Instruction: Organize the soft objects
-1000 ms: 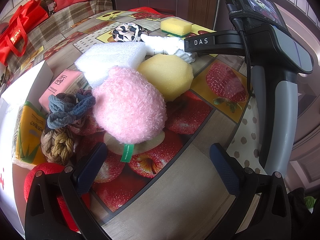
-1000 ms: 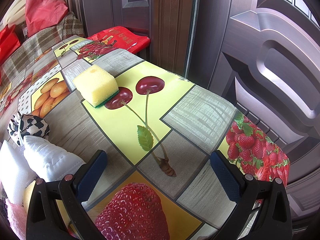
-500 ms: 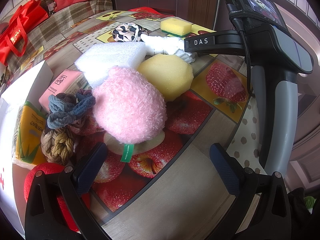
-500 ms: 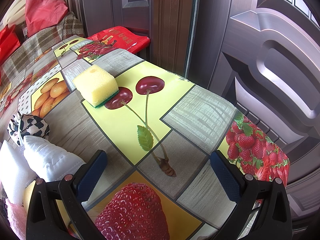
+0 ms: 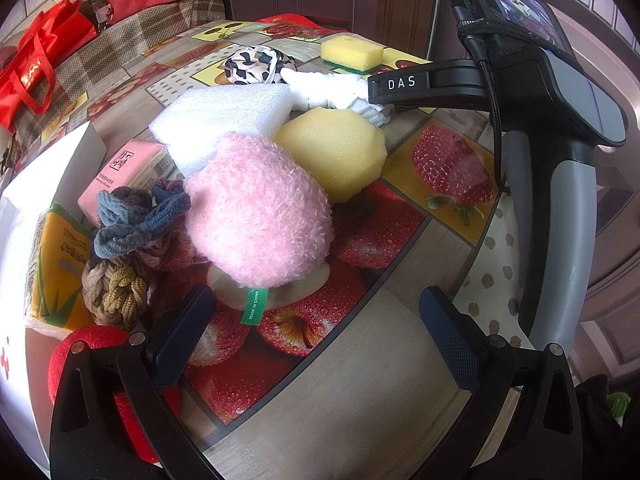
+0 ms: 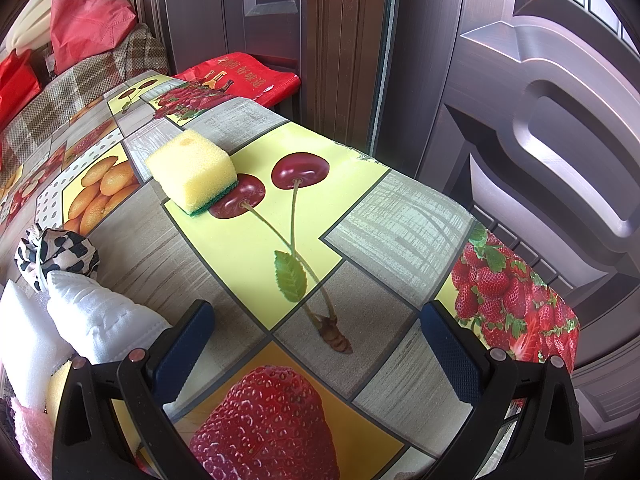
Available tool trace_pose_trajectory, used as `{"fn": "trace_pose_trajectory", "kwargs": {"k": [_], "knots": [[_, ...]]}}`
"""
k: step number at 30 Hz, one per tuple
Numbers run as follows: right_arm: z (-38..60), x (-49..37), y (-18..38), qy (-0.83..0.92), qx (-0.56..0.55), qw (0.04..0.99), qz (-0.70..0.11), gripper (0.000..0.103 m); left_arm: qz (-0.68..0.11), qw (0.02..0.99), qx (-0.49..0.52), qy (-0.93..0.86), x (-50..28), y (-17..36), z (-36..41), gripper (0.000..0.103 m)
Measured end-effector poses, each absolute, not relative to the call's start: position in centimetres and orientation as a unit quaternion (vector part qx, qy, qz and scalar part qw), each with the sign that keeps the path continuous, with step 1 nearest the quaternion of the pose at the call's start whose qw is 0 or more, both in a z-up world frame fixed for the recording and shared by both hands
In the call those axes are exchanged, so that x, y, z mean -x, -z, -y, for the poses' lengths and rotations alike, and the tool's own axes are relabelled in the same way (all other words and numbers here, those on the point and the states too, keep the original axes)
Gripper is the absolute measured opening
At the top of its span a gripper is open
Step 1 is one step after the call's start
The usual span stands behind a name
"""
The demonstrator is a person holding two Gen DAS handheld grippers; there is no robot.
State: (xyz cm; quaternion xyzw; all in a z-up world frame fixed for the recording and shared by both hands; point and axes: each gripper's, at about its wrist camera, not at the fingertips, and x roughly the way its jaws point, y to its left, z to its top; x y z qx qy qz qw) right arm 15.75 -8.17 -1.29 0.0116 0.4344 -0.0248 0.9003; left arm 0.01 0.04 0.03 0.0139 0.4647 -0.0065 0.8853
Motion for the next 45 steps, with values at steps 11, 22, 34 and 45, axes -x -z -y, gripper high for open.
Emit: {"fn": "trace_pose_trajectory", "kwargs": {"k": [11, 22, 34, 45], "knots": [[8.2, -15.8, 1.3, 0.025, -0.012, 0.9, -0.434, 0.103, -0.463, 0.886, -0.014, 0.008, -0.2, -0.1, -0.1, 0.102], [8.2, -15.8, 1.3, 0.025, -0.012, 0.9, -0.434, 0.103, -0.462, 0.887, -0.013, 0.008, -0.1, -0.1, -0.2, 0.102], [8.2, -15.8, 1.3, 0.025, -0.012, 0.9, -0.434, 0.103, -0.456, 0.89, -0.009, 0.013, 0.1, -0.3, 0.4, 0.102], [8.2, -15.8, 1.3, 0.025, -0.012, 0.9, -0.434, 0.103, -0.452, 0.891, -0.003, 0.026, 0.8, -0.7, 0.9, 0.102]]}}
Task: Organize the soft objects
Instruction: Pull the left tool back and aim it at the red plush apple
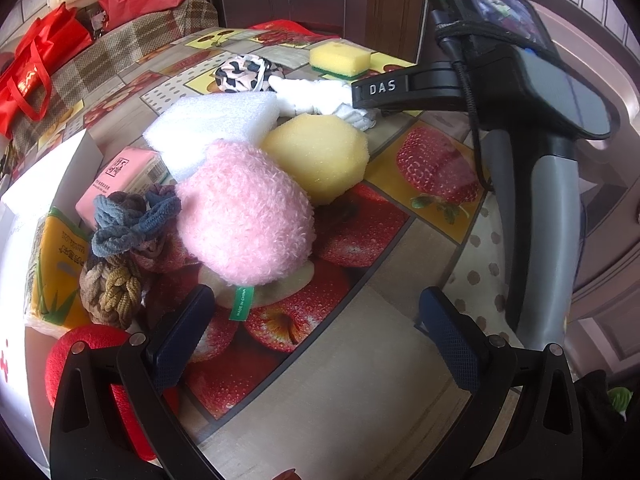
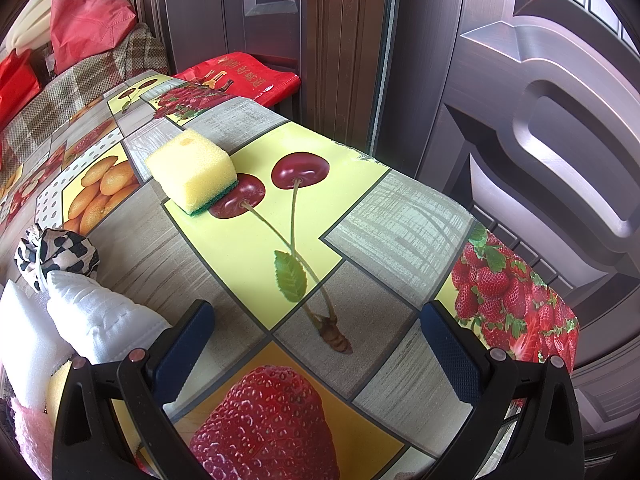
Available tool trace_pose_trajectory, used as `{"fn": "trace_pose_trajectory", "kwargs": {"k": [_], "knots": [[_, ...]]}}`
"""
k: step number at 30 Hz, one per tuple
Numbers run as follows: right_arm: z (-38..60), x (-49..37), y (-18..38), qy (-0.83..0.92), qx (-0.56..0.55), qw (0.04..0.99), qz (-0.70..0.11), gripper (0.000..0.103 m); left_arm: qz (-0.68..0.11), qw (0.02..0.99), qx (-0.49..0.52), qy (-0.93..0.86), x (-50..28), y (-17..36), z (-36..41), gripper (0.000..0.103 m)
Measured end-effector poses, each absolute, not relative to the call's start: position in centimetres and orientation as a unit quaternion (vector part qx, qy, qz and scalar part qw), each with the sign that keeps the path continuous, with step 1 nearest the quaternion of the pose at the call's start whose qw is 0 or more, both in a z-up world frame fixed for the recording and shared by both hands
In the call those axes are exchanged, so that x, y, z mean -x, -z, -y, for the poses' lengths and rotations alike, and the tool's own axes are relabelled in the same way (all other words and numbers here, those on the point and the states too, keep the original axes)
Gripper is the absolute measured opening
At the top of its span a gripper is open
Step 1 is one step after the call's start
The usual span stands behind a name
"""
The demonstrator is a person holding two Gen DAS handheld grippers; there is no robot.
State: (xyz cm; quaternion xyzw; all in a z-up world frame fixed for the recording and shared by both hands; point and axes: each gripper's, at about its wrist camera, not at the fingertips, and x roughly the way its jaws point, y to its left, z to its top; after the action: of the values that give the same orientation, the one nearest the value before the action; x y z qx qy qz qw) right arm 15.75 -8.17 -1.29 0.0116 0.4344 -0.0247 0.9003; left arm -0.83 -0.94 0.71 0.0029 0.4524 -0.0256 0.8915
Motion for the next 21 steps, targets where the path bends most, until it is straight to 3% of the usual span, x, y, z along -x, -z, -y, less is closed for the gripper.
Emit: {"fn": "trace_pose_trajectory", "kwargs": {"k": [10, 21], "knots": [[8.2, -15.8, 1.3, 0.025, -0.012, 0.9, -0.434, 0.103, -0.37, 0.929, 0.017, 0.018, 3.2, -3.7, 0.4, 0.103], [8.2, -15.8, 1.3, 0.025, -0.012, 0.9, -0.434, 0.103, -0.246, 0.966, 0.059, -0.053, 8.6, -11.0, -3.9, 0.103]]}}
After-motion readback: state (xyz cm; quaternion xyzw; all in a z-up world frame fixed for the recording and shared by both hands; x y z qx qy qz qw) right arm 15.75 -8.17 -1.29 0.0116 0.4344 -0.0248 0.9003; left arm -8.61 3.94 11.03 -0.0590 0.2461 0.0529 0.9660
